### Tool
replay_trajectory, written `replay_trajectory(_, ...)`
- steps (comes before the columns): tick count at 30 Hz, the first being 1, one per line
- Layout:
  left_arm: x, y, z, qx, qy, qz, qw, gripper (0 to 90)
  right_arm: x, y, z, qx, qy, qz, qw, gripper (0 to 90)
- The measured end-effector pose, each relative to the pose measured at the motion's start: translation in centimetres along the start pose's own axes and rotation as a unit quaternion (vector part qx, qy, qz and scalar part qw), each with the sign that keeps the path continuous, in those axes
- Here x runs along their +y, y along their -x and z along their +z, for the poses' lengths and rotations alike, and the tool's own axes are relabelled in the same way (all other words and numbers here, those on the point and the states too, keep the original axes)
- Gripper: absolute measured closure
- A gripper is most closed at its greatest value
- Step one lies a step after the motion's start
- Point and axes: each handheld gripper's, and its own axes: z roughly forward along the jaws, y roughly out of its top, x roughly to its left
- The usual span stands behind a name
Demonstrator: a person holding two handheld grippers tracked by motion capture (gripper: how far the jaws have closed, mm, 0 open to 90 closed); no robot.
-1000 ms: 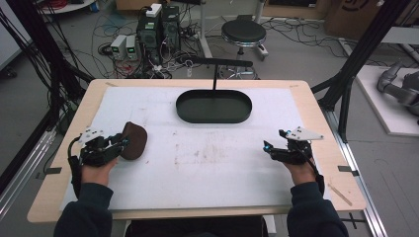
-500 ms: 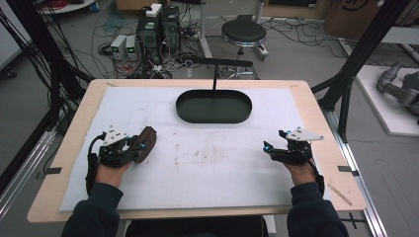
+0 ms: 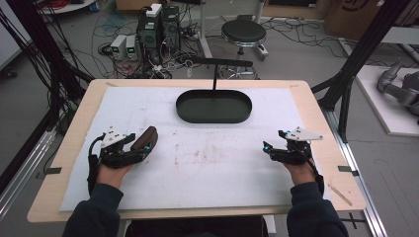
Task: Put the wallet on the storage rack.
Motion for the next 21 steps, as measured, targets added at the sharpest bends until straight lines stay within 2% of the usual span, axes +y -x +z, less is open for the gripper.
replay_trajectory(3, -0.1, -0.2, -0.1, 0.008, 0.004, -0.007, 0.9999, 27.1, 0.0, 0.0, 0.0, 0.002, -0.001, -0.001, 1.0000, 26.3)
replay_trajectory(6, -0.2, -0.3, -0.3, 0.008, 0.008, -0.002, 0.9999, 25.0, -0.1, 0.0, 0.0, 0.003, -0.002, -0.001, 1.0000, 26.3)
replay_trajectory(9, -0.6, -0.2, 0.1, 0.006, -0.010, 0.005, 0.9999, 21.4, -0.1, -0.1, 0.0, 0.003, -0.003, -0.001, 1.0000, 26.3)
replay_trajectory(11, -0.9, -0.3, 0.5, 0.009, -0.023, -0.001, 0.9997, 21.4, -0.1, 0.0, 0.0, 0.003, -0.002, -0.001, 1.0000, 26.2)
replay_trajectory(14, -1.1, -0.5, 0.8, 0.018, -0.029, -0.013, 0.9993, 22.9, -0.1, 0.0, 0.0, 0.002, -0.002, 0.000, 1.0000, 26.2)
replay_trajectory(16, -1.1, -0.7, 0.7, 0.005, -0.028, -0.018, 0.9994, 37.8, -0.1, 0.0, 0.0, 0.003, -0.002, -0.002, 1.0000, 26.2)
replay_trajectory(17, -1.1, -0.8, 0.6, -0.010, -0.026, -0.021, 0.9994, 49.2, -0.1, 0.0, 0.0, 0.002, -0.002, -0.002, 1.0000, 26.2)
replay_trajectory(18, -1.1, -0.8, 0.6, -0.006, -0.027, -0.021, 0.9994, 58.0, -0.1, 0.0, 0.0, 0.002, -0.003, 0.000, 1.0000, 26.2)
replay_trajectory(20, -1.0, -1.0, 0.5, -0.003, -0.026, -0.029, 0.9992, 61.4, -0.1, 0.0, 0.0, 0.002, -0.001, 0.001, 1.0000, 26.2)
replay_trajectory(21, -0.9, -1.2, 0.5, -0.009, -0.026, -0.036, 0.9990, 63.5, -0.1, 0.1, 0.0, 0.001, -0.002, 0.002, 1.0000, 26.2)
